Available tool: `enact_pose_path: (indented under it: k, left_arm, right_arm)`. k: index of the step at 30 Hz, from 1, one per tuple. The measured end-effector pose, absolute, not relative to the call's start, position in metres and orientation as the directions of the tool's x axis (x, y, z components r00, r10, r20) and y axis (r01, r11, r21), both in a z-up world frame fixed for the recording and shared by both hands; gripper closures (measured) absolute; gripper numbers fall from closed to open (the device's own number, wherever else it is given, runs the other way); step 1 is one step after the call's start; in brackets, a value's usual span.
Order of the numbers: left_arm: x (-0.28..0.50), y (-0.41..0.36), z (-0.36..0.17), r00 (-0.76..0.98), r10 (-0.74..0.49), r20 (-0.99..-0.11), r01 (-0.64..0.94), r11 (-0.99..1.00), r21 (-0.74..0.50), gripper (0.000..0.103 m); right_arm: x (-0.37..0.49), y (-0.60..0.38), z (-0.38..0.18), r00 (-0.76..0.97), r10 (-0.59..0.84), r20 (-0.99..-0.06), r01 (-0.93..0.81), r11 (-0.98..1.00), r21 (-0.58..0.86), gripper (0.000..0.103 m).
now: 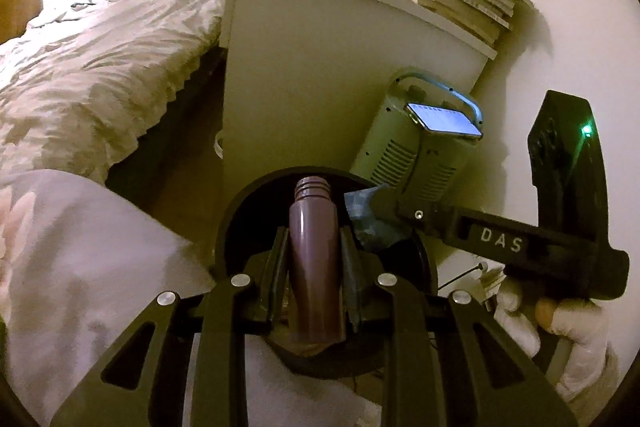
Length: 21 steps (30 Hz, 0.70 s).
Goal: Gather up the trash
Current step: 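Carry both items over the bin and open both tools to drop them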
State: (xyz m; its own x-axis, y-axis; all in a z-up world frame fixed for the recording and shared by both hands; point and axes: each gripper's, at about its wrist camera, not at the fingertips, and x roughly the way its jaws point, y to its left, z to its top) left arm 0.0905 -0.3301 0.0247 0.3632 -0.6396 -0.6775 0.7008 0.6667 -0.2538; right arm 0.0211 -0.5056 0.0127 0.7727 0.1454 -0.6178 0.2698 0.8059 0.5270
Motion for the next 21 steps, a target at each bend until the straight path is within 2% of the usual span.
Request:
enact_pose_path:
  k: [6,8,9,11,13,14,21]
  left_arm:
    - [0.094,-0.344,0.018,0.349,-0.632,-0.692,0.704,0.664,-0.253,0.076]
    - [0.093,-0.346,0.017,0.34,-0.632,-0.697,0.704,0.662,-0.257,0.076]
    - [0.093,-0.347,0.017,0.337,-0.632,-0.698,0.704,0.662,-0.259,0.075]
    - [0.092,-0.345,0.018,0.339,-0.632,-0.697,0.704,0.662,-0.258,0.069]
    - [0.091,-0.342,0.02,0.353,-0.627,-0.694,0.697,0.671,-0.252,0.054]
    - [0.09,-0.34,0.021,0.36,-0.627,-0.691,0.694,0.675,-0.251,0.051]
    - [0.088,-0.302,0.036,0.415,-0.623,-0.664,0.66,0.708,-0.252,0.05]
  right_arm:
    - [0.019,-0.517,0.002,0.759,0.129,-0.638,0.305,0.795,0.524,0.079]
    - [0.018,-0.521,0.0,0.755,0.12,-0.645,0.328,0.783,0.529,0.054]
    - [0.016,-0.524,-0.002,0.759,0.122,-0.639,0.331,0.774,0.54,0.051]
    - [0.016,-0.524,-0.002,0.758,0.119,-0.641,0.332,0.775,0.537,0.05]
    - [0.017,-0.523,-0.002,0.756,0.116,-0.644,0.332,0.78,0.531,0.05]
    - [0.018,-0.521,-0.002,0.757,0.12,-0.643,0.329,0.78,0.532,0.05]
    - [0.027,-0.497,0.006,0.754,0.148,-0.64,0.281,0.808,0.518,0.05]
